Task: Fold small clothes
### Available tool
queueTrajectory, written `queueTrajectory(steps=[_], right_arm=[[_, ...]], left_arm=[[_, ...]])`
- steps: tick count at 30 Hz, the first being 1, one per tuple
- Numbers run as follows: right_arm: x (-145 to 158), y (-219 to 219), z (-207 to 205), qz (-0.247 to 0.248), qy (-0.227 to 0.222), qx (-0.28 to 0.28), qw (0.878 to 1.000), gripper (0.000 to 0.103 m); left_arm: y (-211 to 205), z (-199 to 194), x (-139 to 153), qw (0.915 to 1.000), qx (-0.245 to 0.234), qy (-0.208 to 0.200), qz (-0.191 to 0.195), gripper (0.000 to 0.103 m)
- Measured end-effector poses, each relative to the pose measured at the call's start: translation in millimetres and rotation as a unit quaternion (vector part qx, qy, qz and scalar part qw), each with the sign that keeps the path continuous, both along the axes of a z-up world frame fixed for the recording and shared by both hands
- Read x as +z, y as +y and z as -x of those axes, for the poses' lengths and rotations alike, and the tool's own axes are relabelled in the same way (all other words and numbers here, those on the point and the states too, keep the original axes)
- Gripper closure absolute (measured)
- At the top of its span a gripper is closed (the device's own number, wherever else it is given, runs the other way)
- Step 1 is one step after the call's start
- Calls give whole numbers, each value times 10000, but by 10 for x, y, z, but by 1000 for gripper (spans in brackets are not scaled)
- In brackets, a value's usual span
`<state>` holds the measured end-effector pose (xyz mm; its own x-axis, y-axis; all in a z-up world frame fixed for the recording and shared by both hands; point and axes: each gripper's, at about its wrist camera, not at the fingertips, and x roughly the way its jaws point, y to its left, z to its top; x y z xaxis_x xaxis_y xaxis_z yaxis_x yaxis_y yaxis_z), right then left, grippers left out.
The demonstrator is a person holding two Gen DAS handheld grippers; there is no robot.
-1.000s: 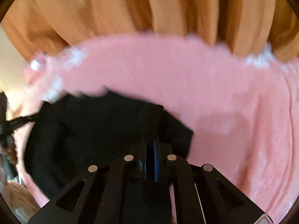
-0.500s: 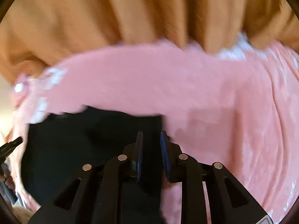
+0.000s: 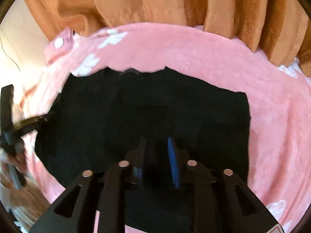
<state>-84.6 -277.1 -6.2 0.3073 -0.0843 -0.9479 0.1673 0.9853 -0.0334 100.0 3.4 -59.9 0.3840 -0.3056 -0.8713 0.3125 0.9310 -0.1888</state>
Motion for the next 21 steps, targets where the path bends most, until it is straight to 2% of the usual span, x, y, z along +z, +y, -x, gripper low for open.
queueTrajectory(steps=[1, 3, 5, 6, 7, 8, 10, 13, 14, 15, 16, 17, 18, 20, 21], right_arm=[[-66, -70, 29, -144, 27, -32, 9999, 77], [42, -221, 89, -462, -51, -272, 9985, 79], [228, -395, 228, -515, -362, -614, 9961, 71], [305, -512, 328, -440, -455, -803, 9948, 62], [342, -577, 409, -440, -504, -904, 9937, 55], [349, -651, 528, -513, -546, -1013, 9920, 54], [248, -718, 714, -785, -438, -1129, 9895, 49], [16, -638, 999, -1398, -121, -1290, 9817, 49], [-66, -614, 1074, -1605, -72, -1324, 9781, 49], [-77, -556, 1127, -1577, -111, -1316, 9786, 49], [-66, -506, 1125, -1399, -155, -1250, 9821, 52], [-36, -435, 1096, -1281, -155, -1164, 9848, 59], [12, -387, 1049, -1280, -260, -1039, 9860, 98], [169, -395, 1035, -1260, -522, -1038, 9852, 100], [283, -439, 1102, -978, -644, -1168, 9862, 100]], left_arm=[[18, 7, -17, 10000, -37, -14, -20, 89], [43, 30, 17, 10000, -36, -54, -33, 90], [200, 50, 123, 9996, 125, -71, 250, 90], [267, 58, 147, 9992, 180, -40, 368, 86], [374, 88, 171, 9985, 249, -11, 491, 74], [411, 123, 173, 9983, 281, -18, 502, 62], [488, 244, 134, 9983, 318, 51, 486, 54], [513, 459, -80, 9954, 258, 577, 723, 52], [523, 542, -113, 9950, 279, 547, 792, 52], [512, 615, -88, 9964, 275, 364, 713, 53], [463, 645, -69, 9981, 173, 294, 514, 60], [446, 652, -50, 9986, 164, 223, 455, 83], [465, 622, -28, 9978, 188, 254, 583, 94], [515, 577, -12, 9964, 273, 399, 694, 94], [562, 591, -16, 9962, 326, 464, 659, 95]])
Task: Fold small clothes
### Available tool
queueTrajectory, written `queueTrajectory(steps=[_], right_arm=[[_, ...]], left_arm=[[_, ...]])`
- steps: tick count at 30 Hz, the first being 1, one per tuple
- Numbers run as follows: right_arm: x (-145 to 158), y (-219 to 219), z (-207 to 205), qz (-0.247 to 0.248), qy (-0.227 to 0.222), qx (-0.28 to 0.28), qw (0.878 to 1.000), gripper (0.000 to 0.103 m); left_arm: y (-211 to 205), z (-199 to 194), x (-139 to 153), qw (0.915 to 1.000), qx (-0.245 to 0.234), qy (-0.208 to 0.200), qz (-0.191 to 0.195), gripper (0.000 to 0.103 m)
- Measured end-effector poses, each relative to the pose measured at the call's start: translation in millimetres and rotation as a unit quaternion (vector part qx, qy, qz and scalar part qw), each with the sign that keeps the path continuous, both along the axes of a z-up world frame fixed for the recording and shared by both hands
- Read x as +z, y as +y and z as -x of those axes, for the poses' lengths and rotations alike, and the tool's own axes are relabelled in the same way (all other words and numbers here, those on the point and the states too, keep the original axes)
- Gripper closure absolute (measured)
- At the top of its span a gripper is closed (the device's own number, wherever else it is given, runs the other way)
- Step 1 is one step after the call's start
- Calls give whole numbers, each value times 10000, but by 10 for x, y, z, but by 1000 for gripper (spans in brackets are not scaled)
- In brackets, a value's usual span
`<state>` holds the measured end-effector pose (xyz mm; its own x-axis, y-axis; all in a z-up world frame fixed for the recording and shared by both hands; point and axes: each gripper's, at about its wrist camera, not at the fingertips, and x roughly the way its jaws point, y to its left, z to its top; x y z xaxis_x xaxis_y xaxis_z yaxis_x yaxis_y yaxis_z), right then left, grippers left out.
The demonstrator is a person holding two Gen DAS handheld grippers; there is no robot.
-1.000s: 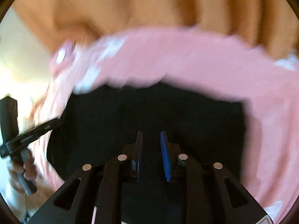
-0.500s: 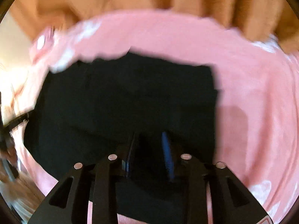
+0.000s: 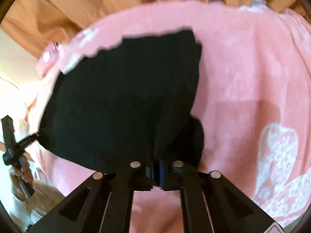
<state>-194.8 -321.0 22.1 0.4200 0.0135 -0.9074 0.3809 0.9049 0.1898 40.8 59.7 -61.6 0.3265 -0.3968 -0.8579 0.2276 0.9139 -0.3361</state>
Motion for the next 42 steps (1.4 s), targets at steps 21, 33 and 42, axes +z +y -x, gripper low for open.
queueTrajectory(steps=[21, 33, 42], right_arm=[[68, -503, -1183, 786, 19, 106, 9969, 35], [-383, -795, -1432, 349, 315, -194, 9987, 98], [383, -30, -1357, 901, -570, 223, 9940, 85]], left_arm=[[-714, -1103, 158, 9977, 97, -326, -592, 62], [-511, -1345, -63, 9992, 374, -61, -151, 97], [-720, -953, 566, 9953, 155, -947, -112, 91]])
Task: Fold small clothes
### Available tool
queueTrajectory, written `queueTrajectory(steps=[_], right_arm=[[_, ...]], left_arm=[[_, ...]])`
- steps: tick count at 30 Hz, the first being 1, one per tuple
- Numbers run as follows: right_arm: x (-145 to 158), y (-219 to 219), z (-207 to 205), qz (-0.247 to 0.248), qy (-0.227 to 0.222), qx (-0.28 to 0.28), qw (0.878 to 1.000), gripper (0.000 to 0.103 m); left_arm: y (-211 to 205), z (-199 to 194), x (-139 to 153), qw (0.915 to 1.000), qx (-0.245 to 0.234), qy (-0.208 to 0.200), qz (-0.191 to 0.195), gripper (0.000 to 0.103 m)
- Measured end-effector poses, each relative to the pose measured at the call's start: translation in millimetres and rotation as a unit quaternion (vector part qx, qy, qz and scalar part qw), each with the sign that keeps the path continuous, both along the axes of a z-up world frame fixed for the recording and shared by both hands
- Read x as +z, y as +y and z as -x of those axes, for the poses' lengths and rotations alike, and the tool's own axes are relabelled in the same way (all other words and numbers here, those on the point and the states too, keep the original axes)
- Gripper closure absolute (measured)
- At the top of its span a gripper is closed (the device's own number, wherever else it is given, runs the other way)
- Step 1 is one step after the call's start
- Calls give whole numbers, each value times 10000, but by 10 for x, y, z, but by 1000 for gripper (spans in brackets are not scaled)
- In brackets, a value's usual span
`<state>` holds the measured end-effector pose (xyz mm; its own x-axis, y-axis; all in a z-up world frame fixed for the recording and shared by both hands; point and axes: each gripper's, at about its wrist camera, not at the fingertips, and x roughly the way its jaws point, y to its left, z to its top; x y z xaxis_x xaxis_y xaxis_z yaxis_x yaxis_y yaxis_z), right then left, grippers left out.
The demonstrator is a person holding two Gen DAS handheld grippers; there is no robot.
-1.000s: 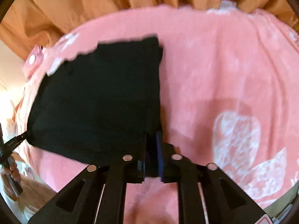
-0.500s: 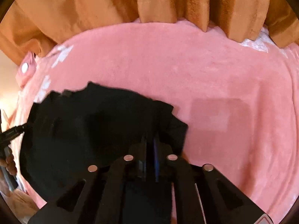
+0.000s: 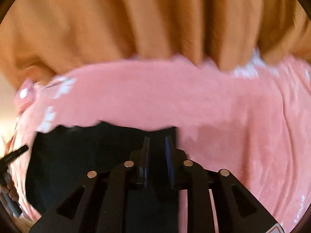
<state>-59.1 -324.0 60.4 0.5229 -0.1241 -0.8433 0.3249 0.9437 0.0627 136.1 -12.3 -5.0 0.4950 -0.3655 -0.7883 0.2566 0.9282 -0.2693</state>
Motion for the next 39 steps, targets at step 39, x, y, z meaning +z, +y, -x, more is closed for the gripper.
queueTrajectory(steps=[39], right_arm=[[-72, 286, -47, -236, 362, 23, 9991, 82]], left_arm=[[59, 313, 163, 9963, 395, -445, -620, 60]])
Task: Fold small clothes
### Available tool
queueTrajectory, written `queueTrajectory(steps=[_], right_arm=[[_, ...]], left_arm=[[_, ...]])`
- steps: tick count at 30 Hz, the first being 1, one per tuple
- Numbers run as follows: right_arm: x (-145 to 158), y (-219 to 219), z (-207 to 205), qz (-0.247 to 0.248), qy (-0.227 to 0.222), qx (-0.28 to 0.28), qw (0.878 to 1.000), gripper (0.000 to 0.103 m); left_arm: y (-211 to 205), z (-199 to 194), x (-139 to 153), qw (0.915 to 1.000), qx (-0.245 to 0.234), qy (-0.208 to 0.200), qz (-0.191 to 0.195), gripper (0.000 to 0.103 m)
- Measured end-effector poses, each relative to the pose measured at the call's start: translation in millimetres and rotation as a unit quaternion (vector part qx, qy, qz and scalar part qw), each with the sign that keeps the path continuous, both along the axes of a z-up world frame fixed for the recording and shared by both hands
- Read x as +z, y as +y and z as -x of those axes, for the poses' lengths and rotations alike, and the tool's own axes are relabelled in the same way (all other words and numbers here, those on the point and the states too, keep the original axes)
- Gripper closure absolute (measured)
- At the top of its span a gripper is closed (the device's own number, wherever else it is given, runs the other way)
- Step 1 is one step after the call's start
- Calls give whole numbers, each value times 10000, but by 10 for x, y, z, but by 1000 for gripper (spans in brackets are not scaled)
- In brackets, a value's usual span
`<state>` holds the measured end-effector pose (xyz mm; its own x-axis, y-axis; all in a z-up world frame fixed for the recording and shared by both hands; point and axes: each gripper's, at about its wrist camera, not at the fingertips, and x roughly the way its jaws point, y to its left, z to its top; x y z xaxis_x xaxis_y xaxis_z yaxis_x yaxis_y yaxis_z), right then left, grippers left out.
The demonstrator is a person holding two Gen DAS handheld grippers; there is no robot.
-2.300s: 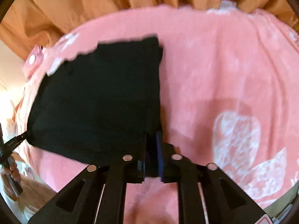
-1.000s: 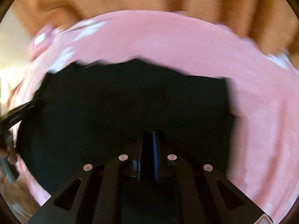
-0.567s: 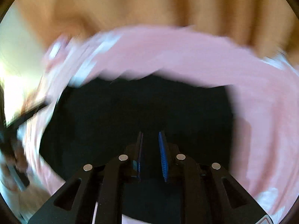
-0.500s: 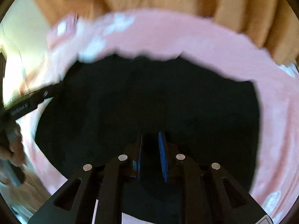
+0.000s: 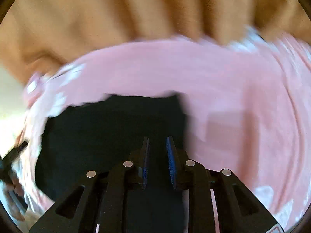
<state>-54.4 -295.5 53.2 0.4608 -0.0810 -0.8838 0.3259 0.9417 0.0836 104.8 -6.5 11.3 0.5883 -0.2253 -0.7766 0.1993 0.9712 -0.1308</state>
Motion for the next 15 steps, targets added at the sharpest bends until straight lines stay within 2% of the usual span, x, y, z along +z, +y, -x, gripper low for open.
queueTrajectory(steps=[2, 4, 6, 8, 9, 12, 15], right_arm=[[-31, 391, -146, 222, -17, 368, 9991, 82], [-80, 608, -168, 364, -32, 482, 9982, 77], [-167, 743, -60, 678, -23, 530, 9963, 73], [-255, 817, -52, 973, 5, 596, 9935, 71], [-318, 828, -32, 1066, 60, 633, 9923, 70], [-458, 814, 83, 811, 248, 681, 9941, 70], [-559, 741, 116, 486, 422, 656, 9958, 70]], left_arm=[[-349, 115, 50, 9985, -364, -202, -347, 46], [-620, 243, 4, 9957, -573, -293, -669, 41], [-746, 292, -106, 9944, -651, -139, -824, 39], [-605, 375, -219, 9953, -566, 126, -770, 32], [-559, 439, -263, 9960, -474, 313, -685, 32], [-228, 390, -417, 9966, -48, 744, -365, 32], [40, 349, -450, 9963, 323, 745, -266, 31]])
